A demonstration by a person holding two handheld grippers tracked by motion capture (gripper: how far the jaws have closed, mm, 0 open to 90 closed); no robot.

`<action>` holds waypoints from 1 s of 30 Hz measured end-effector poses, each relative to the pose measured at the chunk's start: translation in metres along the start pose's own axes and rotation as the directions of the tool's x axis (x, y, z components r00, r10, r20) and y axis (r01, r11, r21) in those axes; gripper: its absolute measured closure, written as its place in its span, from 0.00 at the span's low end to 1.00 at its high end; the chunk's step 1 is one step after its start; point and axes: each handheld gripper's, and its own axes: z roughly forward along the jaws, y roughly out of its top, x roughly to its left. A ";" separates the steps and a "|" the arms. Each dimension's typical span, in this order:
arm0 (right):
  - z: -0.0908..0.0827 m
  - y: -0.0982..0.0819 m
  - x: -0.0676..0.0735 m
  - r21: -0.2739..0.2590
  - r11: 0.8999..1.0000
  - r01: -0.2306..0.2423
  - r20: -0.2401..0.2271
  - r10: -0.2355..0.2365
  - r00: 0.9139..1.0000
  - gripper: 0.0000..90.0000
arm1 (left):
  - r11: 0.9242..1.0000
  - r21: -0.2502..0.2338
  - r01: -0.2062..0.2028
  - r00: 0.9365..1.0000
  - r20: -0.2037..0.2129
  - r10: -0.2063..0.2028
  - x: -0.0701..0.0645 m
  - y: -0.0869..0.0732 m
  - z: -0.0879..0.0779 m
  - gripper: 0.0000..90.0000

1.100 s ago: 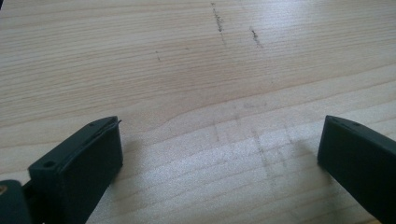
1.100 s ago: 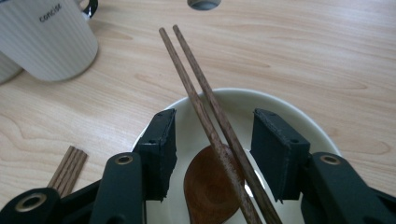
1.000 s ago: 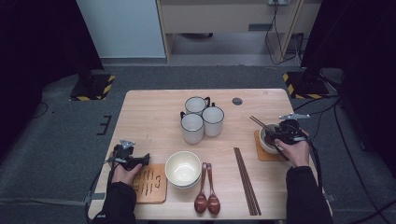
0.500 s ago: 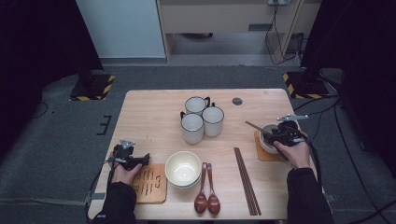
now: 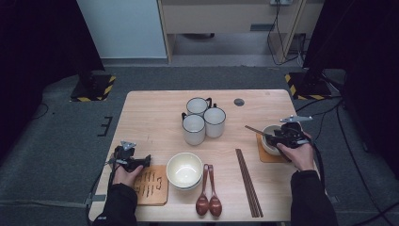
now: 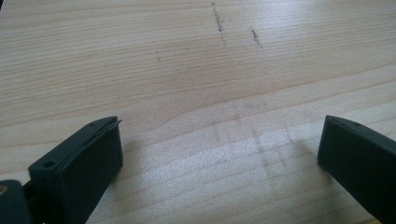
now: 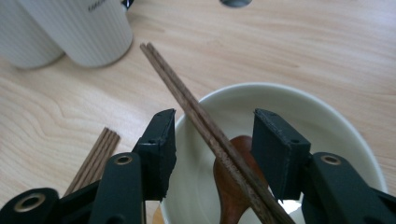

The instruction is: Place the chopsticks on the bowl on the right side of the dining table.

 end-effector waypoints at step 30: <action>-0.068 -0.050 -0.020 -0.105 0.994 -0.028 0.139 0.043 0.989 0.74 | 1.000 0.000 0.000 1.000 0.000 0.000 0.000 0.000 0.000 0.00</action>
